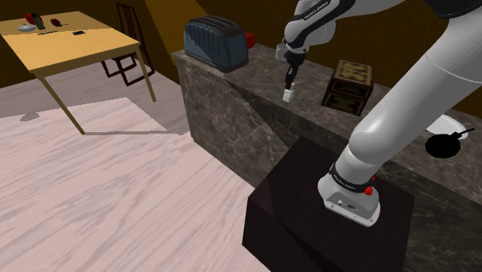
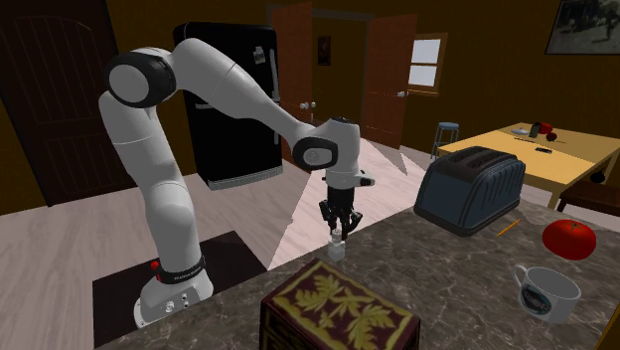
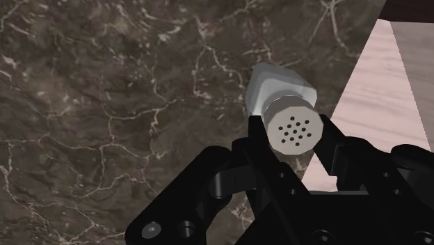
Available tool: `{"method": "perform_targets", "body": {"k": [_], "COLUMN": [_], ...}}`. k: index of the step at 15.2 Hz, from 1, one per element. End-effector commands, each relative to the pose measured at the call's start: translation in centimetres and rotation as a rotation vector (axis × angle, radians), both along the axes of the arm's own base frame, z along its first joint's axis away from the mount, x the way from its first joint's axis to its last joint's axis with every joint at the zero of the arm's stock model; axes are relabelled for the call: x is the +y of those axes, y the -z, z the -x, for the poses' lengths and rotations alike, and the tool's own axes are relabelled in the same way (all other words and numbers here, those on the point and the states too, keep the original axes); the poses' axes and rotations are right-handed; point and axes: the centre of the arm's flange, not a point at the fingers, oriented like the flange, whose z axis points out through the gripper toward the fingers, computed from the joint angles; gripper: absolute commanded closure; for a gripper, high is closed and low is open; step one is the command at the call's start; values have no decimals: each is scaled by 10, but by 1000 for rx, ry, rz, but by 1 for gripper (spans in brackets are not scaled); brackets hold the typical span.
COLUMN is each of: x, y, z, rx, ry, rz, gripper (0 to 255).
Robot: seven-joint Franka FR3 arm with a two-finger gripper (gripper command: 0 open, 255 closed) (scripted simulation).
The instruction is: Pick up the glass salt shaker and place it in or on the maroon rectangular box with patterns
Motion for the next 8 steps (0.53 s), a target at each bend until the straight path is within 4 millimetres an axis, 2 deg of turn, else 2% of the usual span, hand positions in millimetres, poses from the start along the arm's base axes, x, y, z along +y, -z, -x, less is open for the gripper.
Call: {"method": "perform_targets", "body": {"k": [1,4,8], "x": [0,0,0], "y": [0,0,-21], "z": [0,0,0], "rx": [0,0,0], "ry": [0,0,0], "rz": [0,0,0], "gripper": [255,255,255]}}
